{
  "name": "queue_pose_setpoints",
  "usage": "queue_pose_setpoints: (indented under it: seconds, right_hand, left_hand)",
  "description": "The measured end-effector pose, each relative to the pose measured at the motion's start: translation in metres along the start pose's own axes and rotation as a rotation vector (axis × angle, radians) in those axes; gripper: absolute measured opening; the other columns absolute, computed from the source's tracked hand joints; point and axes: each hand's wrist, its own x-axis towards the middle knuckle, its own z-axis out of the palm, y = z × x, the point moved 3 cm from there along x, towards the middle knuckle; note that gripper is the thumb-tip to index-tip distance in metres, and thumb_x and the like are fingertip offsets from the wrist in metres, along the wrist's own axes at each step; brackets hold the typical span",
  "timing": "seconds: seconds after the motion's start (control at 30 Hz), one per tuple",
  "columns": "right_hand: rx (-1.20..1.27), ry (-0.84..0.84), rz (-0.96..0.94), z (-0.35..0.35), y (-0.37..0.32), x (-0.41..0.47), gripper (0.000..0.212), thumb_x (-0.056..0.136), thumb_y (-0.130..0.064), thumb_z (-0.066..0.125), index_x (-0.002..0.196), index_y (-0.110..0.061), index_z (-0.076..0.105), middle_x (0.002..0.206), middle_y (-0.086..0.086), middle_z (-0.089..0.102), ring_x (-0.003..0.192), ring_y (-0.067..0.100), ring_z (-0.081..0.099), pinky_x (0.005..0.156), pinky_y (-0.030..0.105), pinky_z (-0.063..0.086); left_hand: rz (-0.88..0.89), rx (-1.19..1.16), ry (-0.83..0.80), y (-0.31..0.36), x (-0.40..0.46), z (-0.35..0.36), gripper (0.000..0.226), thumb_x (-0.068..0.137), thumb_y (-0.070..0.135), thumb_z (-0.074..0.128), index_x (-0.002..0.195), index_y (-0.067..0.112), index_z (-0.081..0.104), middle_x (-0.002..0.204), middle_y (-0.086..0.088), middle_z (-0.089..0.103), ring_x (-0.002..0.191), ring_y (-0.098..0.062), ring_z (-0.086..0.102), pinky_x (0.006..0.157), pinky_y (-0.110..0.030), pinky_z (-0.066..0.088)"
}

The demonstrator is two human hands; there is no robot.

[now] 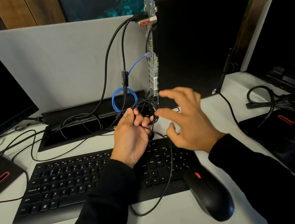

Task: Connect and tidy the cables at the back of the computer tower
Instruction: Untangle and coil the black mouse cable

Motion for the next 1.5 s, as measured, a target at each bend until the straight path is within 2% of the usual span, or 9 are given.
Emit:
queue_pose_setpoints:
  seconds: [0.1,0.23,0.47,0.57,0.73,0.93,1.23,1.37,1.5]
  right_hand:
    - [0.065,-0.044,0.074,0.014,0.007,-0.007,0.023,0.08,-0.02,0.063,0.099,-0.019,0.077,0.132,0.008,0.059,0.123,0.031,0.043,0.088,0.049,0.038]
    - [0.061,-0.093,0.27,0.021,0.021,-0.012,0.037,0.089,-0.043,0.063,0.117,-0.023,0.075,0.137,0.004,0.052,0.126,0.029,0.039,0.094,0.05,0.042]
    - [0.275,-0.216,0.338,0.038,0.016,-0.016,0.039,0.099,-0.032,0.051,0.136,-0.038,0.061,0.167,-0.001,0.018,0.138,0.026,0.028,0.108,0.046,0.032]
    - [0.384,-0.17,0.303,0.033,0.017,-0.013,0.036,0.099,-0.028,0.054,0.124,-0.051,0.067,0.162,-0.009,0.029,0.136,0.023,0.029,0.111,0.043,0.029]
    - [0.257,-0.131,0.302,0.026,0.029,-0.013,0.028,0.097,-0.045,0.053,0.09,-0.03,0.075,0.147,-0.007,0.046,0.134,0.026,0.033,0.102,0.045,0.032]
    - [-0.098,-0.04,0.5,0.022,0.049,-0.019,0.019,0.096,-0.029,0.066,0.08,-0.02,0.064,0.14,0.004,0.048,0.132,0.032,0.036,0.096,0.044,0.028]
    - [-0.031,-0.592,0.294,0.014,0.055,-0.019,0.032,0.081,-0.034,0.075,0.056,-0.023,0.058,0.128,-0.019,0.057,0.13,0.014,0.036,0.102,0.037,0.023]
    - [0.031,-0.578,0.311,0.005,0.047,-0.01,0.025,0.079,-0.04,0.072,0.083,-0.027,0.052,0.099,-0.012,0.064,0.105,0.013,0.052,0.101,0.036,0.032]
    - [0.41,-0.344,0.424,0.008,0.034,-0.001,0.052,0.093,-0.008,0.06,0.137,-0.035,0.049,0.136,-0.01,0.051,0.122,0.005,0.049,0.097,0.012,0.04]
  left_hand:
    - [-0.012,-0.052,-0.013,0.0,0.001,-0.004,0.034,0.11,0.031,0.035,0.087,0.014,0.053,0.061,0.004,0.033,0.056,-0.012,0.038,0.072,-0.028,0.053]
    - [-0.032,-0.078,-0.06,-0.002,0.0,-0.003,0.035,0.11,0.03,0.034,0.087,0.013,0.054,0.06,0.004,0.033,0.054,-0.011,0.037,0.082,-0.033,0.056]
    - [-0.125,-0.097,-0.091,-0.011,0.002,-0.006,0.034,0.11,0.031,0.035,0.089,0.012,0.054,0.06,0.005,0.033,0.053,-0.009,0.04,0.1,-0.04,0.048]
    - [-0.172,-0.089,-0.091,-0.018,0.0,-0.002,0.035,0.109,0.03,0.036,0.086,0.011,0.054,0.058,0.004,0.034,0.05,-0.009,0.042,0.098,-0.039,0.05]
    - [-0.177,-0.09,-0.057,-0.019,0.004,-0.01,0.036,0.11,0.032,0.035,0.087,0.013,0.055,0.059,0.005,0.035,0.052,-0.009,0.043,0.09,-0.034,0.041]
    - [-0.207,-0.169,-0.083,-0.019,0.003,-0.011,0.035,0.11,0.032,0.036,0.086,0.013,0.054,0.062,0.005,0.032,0.053,-0.01,0.038,0.095,-0.04,0.054]
    - [0.063,-0.257,0.043,0.0,0.01,-0.01,0.039,0.11,0.037,0.035,0.085,0.014,0.055,0.062,0.005,0.029,0.053,-0.012,0.03,0.08,-0.031,0.052]
    - [0.103,-0.196,0.077,0.003,0.01,-0.009,0.037,0.11,0.035,0.035,0.09,0.013,0.057,0.063,0.004,0.03,0.055,-0.012,0.029,0.074,-0.029,0.049]
    - [0.101,-0.129,0.083,0.0,0.006,0.0,0.038,0.111,0.032,0.034,0.092,0.012,0.06,0.062,0.005,0.03,0.053,-0.01,0.029,0.069,-0.027,0.047]
